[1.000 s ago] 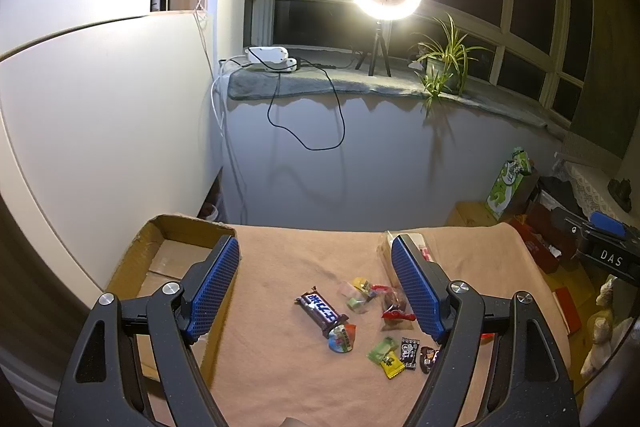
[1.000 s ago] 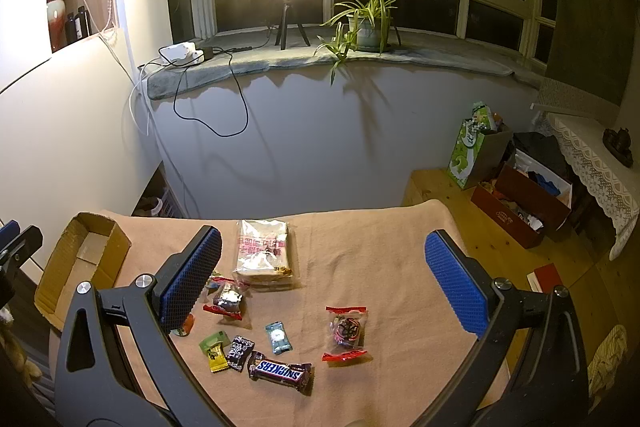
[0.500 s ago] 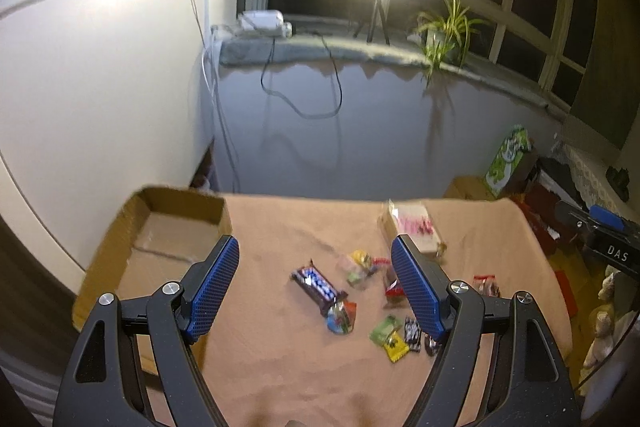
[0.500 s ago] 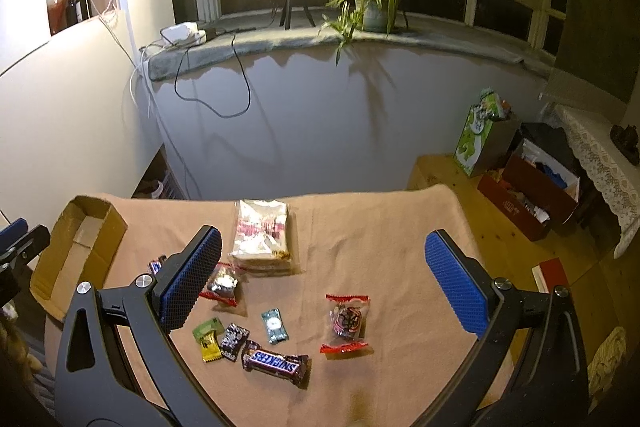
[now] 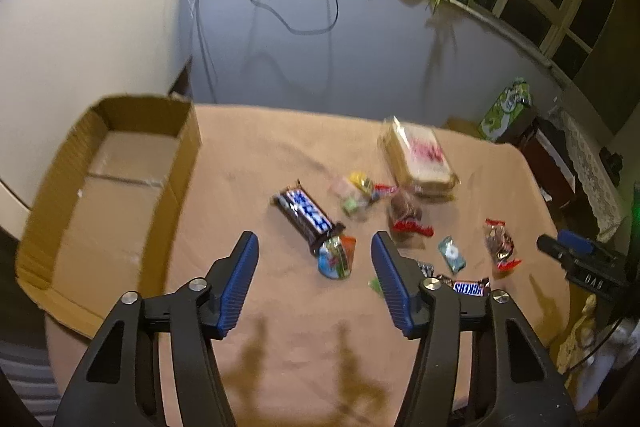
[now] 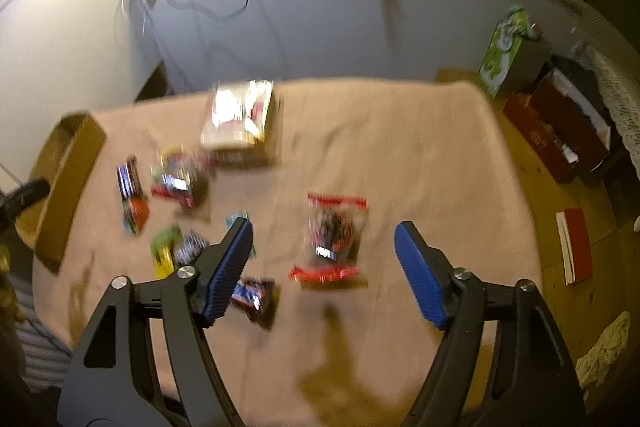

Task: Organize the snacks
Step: 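Grasp the blue-wrapped chocolate bar with the left tool while the right tool grasps the red-ended candy pack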

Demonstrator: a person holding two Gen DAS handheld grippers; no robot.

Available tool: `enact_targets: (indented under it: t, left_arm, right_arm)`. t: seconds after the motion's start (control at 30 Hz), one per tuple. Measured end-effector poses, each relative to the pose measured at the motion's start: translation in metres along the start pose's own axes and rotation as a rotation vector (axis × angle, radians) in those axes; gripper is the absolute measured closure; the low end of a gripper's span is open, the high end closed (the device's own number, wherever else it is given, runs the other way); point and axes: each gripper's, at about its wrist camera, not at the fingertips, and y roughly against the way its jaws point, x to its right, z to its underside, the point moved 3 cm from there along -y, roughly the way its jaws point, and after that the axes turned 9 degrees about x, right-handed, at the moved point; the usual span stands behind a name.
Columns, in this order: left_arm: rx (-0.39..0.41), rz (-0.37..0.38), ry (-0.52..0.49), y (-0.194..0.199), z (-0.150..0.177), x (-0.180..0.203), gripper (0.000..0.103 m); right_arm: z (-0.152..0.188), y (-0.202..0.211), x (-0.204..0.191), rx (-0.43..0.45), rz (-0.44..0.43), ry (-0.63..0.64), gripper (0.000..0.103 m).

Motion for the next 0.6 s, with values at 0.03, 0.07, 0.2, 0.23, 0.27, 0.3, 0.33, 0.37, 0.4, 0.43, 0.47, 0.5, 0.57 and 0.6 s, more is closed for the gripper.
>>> enact_targets:
  t: [0.03,0.07,0.2,0.23,0.27,0.3,0.33,0.37,0.4,0.43,0.47,0.5,0.57,0.6]
  left_arm:
    - [-0.013,0.004,0.005,-0.003,0.0,0.0,0.047]
    - [-0.025,0.008,0.009,-0.006,0.003,-0.001,0.047]
    - [-0.064,0.025,0.032,-0.019,0.008,-0.002,0.047]
    - [-0.072,0.03,0.04,-0.023,0.008,-0.002,0.047]
    - [-0.08,0.034,0.049,-0.026,0.007,-0.003,0.047]
    - [-0.088,0.037,0.06,-0.03,0.006,-0.004,0.047]
    - [-0.093,0.039,0.07,-0.034,0.005,-0.005,0.047]
    - [-0.101,0.039,0.085,-0.038,0.003,-0.007,0.047]
    - [-0.114,0.04,0.109,-0.044,0.002,-0.01,0.047]
    - [-0.122,0.043,0.122,-0.049,0.002,-0.012,0.048]
    - [-0.135,0.045,0.138,-0.054,0.001,-0.014,0.049]
    - [-0.15,0.044,0.156,-0.061,0.0,-0.017,0.049]
    - [-0.177,0.045,0.183,-0.073,-0.001,-0.019,0.049]
    - [-0.187,0.045,0.194,-0.077,-0.001,-0.02,0.049]
  right_arm:
    - [0.004,-0.003,0.001,-0.019,-0.006,0.005,0.03]
    - [0.008,-0.006,0.001,-0.036,-0.011,0.01,0.03]
    - [0.019,-0.022,0.009,-0.095,-0.009,-0.005,0.031]
    - [0.02,-0.026,0.011,-0.107,-0.006,-0.012,0.031]
    - [0.02,-0.029,0.012,-0.114,-0.001,-0.016,0.032]
    - [0.019,-0.032,0.012,-0.12,0.003,-0.018,0.032]
    - [0.018,-0.036,0.013,-0.125,0.004,-0.024,0.033]
    - [0.017,-0.04,0.014,-0.129,0.005,-0.028,0.033]
    - [0.016,-0.042,0.014,-0.132,0.006,-0.031,0.034]
    - [0.014,-0.046,0.014,-0.136,0.005,-0.035,0.035]
    - [0.013,-0.049,0.013,-0.14,0.004,-0.039,0.035]
    - [0.012,-0.052,0.014,-0.145,0.002,-0.044,0.035]
    - [0.01,-0.059,0.014,-0.158,0.003,-0.053,0.035]
    - [0.01,-0.063,0.014,-0.165,0.006,-0.057,0.036]
